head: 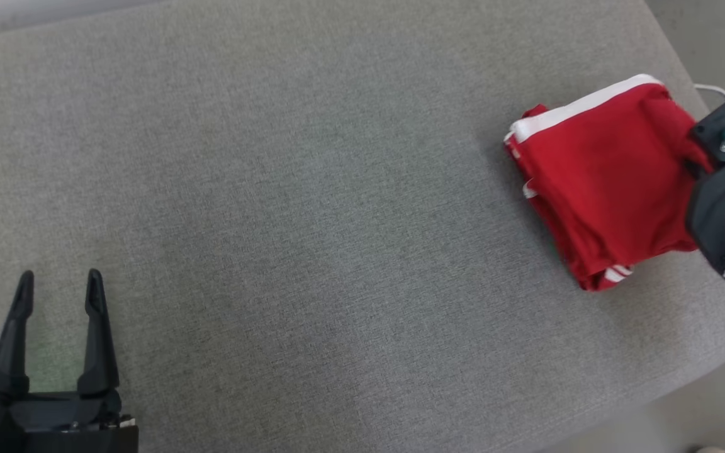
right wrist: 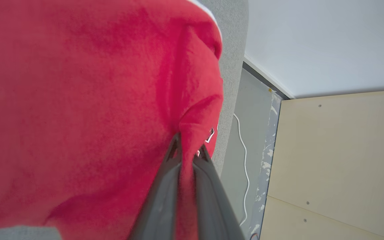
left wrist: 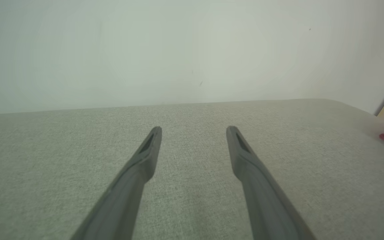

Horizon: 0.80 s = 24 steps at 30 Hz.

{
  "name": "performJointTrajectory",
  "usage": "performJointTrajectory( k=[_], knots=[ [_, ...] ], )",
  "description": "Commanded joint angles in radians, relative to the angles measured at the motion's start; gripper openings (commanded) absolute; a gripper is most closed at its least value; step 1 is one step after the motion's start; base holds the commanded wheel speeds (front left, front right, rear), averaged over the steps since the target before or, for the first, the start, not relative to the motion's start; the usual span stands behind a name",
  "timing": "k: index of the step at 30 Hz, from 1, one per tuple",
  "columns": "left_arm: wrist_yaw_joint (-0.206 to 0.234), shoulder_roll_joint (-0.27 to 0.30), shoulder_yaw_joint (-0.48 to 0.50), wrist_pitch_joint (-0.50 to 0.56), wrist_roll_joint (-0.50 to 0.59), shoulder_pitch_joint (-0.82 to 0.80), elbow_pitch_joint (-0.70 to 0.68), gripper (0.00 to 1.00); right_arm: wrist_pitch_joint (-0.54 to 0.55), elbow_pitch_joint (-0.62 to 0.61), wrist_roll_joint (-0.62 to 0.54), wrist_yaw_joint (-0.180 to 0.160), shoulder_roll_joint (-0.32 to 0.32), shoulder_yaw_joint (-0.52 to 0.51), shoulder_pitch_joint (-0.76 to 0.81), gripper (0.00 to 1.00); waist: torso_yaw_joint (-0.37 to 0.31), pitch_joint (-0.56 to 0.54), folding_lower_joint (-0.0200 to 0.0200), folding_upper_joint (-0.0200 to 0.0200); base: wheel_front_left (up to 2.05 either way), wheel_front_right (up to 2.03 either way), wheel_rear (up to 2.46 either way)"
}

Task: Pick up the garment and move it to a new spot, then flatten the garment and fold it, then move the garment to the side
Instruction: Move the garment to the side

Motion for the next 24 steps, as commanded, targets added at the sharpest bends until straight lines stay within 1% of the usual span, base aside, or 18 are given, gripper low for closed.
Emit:
performJointTrajectory(
  k=[1,5,12,14,15,16,20,24],
  knots=[
    [0.002,0.008,0.008,-0.002,0.01,-0.017,-0.008,1.0,-0.027,0.02,-0.024,0.0,-0.01,-0.018,-0.002,0.0,0.008,0.027,-0.0001,-0.0001,0.0,0.0,0.0],
    [0.002,0.013,0.007,-0.002,0.017,-0.024,-0.022,1.0,-0.063,0.083,-0.056,0.0,0.003,-0.057,0.021,0.0,0.025,0.047,-0.0001,-0.0001,0.0,0.0,0.0],
    [0.002,0.032,-0.01,-0.002,0.005,-0.032,-0.023,1.0,-0.101,0.158,-0.118,0.0,0.039,-0.138,0.059,0.0,0.048,0.056,-0.0001,-0.0001,0.0,0.0,0.0],
    [0.002,0.034,-0.013,-0.002,0.0,-0.026,-0.013,1.0,-0.098,0.175,-0.138,0.0,0.053,-0.157,0.073,0.97,0.051,0.051,-0.0001,-0.0001,0.0,0.0,0.0],
    [0.002,0.034,-0.013,-0.002,0.0,-0.026,-0.013,1.0,-0.098,0.175,-0.138,0.0,0.053,-0.157,0.073,0.97,0.051,0.051,-0.0001,-0.0001,0.0,0.0,0.0],
    [0.002,0.035,-0.014,-0.002,0.001,-0.024,-0.01,1.0,-0.094,0.185,-0.147,-0.001,0.058,-0.167,0.079,1.0,0.052,0.047,-0.0001,-0.0001,0.0,0.0,0.0],
    [0.002,0.023,-0.013,-0.002,-0.004,-0.016,0.009,1.0,-0.11,0.2,-0.167,0.0,0.103,-0.215,0.102,1.0,0.054,0.022,-0.0001,-0.0001,0.0,0.0,0.0],
    [0.002,-0.003,0.004,-0.002,-0.014,-0.011,0.036,1.0,-0.17,0.199,-0.183,0.0,0.147,-0.276,0.141,1.0,0.06,-0.023,-0.0001,-0.0001,0.0,0.0,0.0]
  ],
)
